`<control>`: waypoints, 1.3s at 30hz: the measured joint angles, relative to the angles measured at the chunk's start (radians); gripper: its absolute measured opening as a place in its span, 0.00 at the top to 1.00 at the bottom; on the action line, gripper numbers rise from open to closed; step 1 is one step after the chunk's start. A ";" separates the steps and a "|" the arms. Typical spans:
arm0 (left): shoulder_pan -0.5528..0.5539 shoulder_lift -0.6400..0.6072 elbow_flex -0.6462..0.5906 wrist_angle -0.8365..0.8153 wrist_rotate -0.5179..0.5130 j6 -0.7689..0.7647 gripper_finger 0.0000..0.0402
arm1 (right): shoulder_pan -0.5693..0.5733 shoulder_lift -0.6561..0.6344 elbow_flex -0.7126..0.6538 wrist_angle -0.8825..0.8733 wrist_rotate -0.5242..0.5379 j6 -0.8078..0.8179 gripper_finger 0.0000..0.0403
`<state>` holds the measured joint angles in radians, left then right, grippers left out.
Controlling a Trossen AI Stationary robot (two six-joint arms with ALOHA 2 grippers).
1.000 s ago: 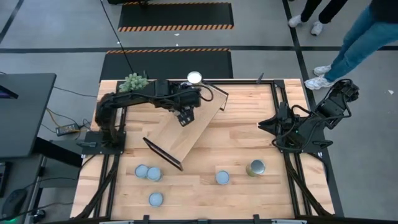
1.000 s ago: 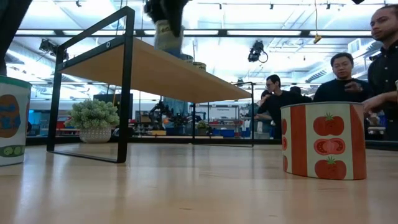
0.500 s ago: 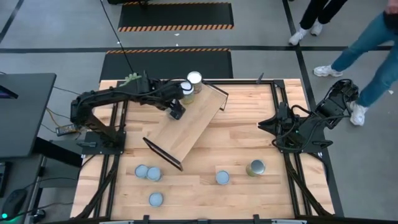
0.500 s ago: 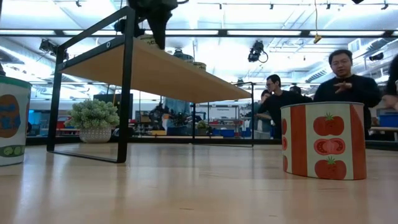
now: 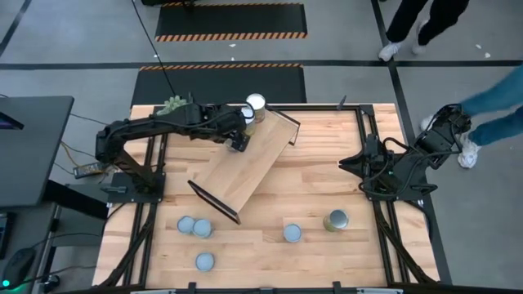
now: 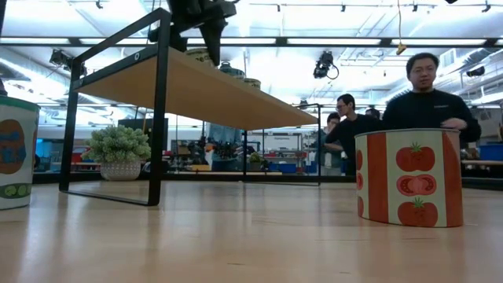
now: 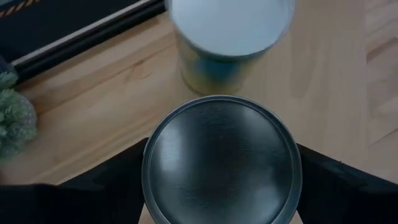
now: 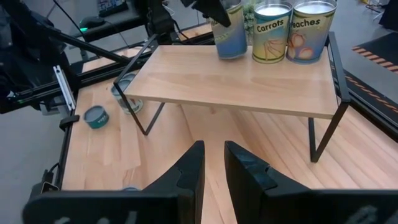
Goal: Pick and place cans onto a shelf
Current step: Put the canned peas on the shelf
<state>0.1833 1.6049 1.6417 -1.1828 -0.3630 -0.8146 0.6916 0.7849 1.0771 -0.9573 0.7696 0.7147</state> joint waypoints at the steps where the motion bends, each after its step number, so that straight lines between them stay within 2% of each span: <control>1: 0.000 0.005 0.000 0.008 0.000 0.009 0.20 | 0.000 0.000 0.000 0.001 0.001 -0.001 0.83; 8: -0.002 0.052 0.000 0.010 0.009 0.035 0.11 | 0.000 0.000 0.000 0.022 0.018 -0.011 0.83; 19: -0.008 0.049 0.000 0.020 0.016 0.121 0.02 | 0.000 0.000 0.000 0.030 0.022 -0.027 0.83; 29: -0.012 0.049 0.000 0.051 0.015 0.146 0.01 | 0.000 0.000 0.000 0.029 0.022 -0.030 0.83; 39: -0.012 0.049 0.000 0.056 -0.034 0.172 0.01 | 0.000 0.000 0.000 0.029 0.022 -0.030 0.83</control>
<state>0.1711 1.6539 1.6421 -1.1267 -0.3975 -0.6430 0.6914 0.7853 1.0771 -0.9279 0.7918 0.6849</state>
